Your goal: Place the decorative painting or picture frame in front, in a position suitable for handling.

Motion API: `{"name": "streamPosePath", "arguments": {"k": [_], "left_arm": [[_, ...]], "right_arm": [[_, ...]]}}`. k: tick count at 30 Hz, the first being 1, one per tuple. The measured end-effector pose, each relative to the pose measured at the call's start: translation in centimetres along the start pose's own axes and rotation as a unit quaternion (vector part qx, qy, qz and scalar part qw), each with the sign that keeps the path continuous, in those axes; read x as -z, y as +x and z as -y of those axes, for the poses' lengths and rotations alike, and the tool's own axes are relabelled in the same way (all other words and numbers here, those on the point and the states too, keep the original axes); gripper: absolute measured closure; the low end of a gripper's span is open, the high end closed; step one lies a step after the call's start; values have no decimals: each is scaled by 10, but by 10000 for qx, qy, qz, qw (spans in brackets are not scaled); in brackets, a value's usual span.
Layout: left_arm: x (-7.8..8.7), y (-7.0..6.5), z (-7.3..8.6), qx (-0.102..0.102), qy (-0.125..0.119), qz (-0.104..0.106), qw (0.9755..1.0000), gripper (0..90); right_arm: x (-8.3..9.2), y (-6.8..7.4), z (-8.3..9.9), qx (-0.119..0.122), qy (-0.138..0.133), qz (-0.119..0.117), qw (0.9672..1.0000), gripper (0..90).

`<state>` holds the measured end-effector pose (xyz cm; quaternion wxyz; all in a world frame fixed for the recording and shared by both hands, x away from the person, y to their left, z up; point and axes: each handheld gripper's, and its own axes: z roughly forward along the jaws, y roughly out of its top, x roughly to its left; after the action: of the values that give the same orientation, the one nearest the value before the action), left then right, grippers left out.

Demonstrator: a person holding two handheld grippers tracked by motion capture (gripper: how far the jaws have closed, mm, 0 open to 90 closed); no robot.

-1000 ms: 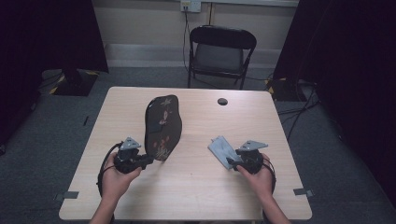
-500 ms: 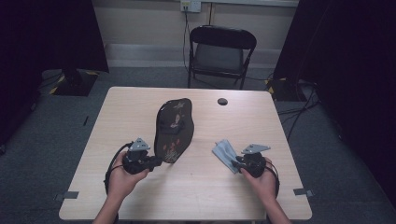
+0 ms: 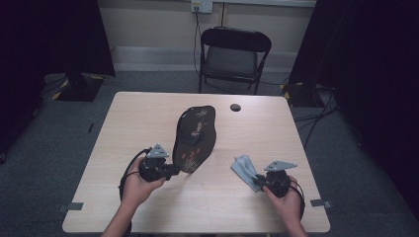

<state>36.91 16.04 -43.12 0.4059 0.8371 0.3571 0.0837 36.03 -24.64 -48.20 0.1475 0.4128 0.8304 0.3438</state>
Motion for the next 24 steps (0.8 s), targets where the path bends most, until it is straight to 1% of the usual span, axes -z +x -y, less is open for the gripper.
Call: {"name": "streamPosePath", "arguments": {"k": [2,4,8,10,13,14,15,16,17,18,19,20,22,24], "left_arm": [[1,1,0,13,-60,3,10000,788],[2,2,1,44,-56,-9,10000,787],[6,7,6,237,-46,-39,9997,785],[6,7,6,246,-70,-63,9997,784],[7,6,5,287,-45,-8,9996,772],[8,5,3,314,-126,-13,9994,745],[8,4,1,324,-159,23,9993,682],[8,4,0,324,-175,-17,9993,674],[8,4,-1,310,-172,-40,9994,646],[8,4,-1,310,-172,-40,9994,633],[7,4,-1,290,-146,-39,9995,625],[6,5,-2,263,-155,-115,9995,607],[5,6,-3,381,-159,-42,9991,589],[5,7,-3,397,-175,-69,9990,583]], "right_arm": [[1,1,0,12,19,17,10000,779],[1,1,1,15,0,14,10000,777],[1,1,1,22,-13,9,10000,773],[1,1,1,22,-13,1,10000,772],[1,1,1,31,-4,1,10000,773],[1,0,1,36,-7,0,10000,773],[1,0,1,22,-3,-13,10000,773],[1,0,1,16,-8,-27,10000,773],[1,0,1,7,-3,-31,10000,771],[1,0,1,7,-3,-31,10000,771],[0,-1,1,0,-9,-32,10000,745],[0,-1,1,0,-15,-16,10000,737],[-1,0,0,67,-14,27,10000,710],[-1,0,-1,58,-32,58,10000,695]]}}
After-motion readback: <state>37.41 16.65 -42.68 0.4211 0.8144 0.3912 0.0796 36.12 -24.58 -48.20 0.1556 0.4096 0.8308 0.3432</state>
